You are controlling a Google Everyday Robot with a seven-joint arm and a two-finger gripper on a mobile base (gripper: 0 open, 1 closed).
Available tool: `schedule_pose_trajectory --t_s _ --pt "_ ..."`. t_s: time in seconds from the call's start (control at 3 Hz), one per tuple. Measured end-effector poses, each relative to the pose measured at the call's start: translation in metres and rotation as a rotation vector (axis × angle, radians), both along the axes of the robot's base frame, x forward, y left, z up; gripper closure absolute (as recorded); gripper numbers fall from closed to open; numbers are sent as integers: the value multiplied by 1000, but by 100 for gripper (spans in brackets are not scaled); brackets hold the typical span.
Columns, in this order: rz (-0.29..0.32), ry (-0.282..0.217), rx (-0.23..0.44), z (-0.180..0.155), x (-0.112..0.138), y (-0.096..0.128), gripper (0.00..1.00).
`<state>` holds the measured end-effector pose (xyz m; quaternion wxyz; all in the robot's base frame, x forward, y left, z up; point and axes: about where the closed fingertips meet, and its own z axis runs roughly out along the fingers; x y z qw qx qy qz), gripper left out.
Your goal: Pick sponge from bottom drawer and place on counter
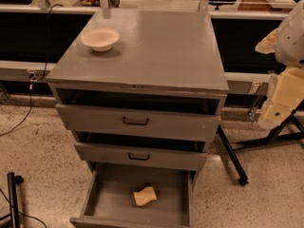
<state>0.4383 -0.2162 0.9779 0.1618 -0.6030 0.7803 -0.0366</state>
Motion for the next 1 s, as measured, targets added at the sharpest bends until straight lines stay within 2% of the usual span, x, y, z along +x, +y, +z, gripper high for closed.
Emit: schedule_pose_trajectory --t_s 0.33,0.67,1.0 --pt "0 0 0 0 0 0 0" --pt "13 32 25 -33 19 5 0" --pt "62 74 101 -104 31 14 0"
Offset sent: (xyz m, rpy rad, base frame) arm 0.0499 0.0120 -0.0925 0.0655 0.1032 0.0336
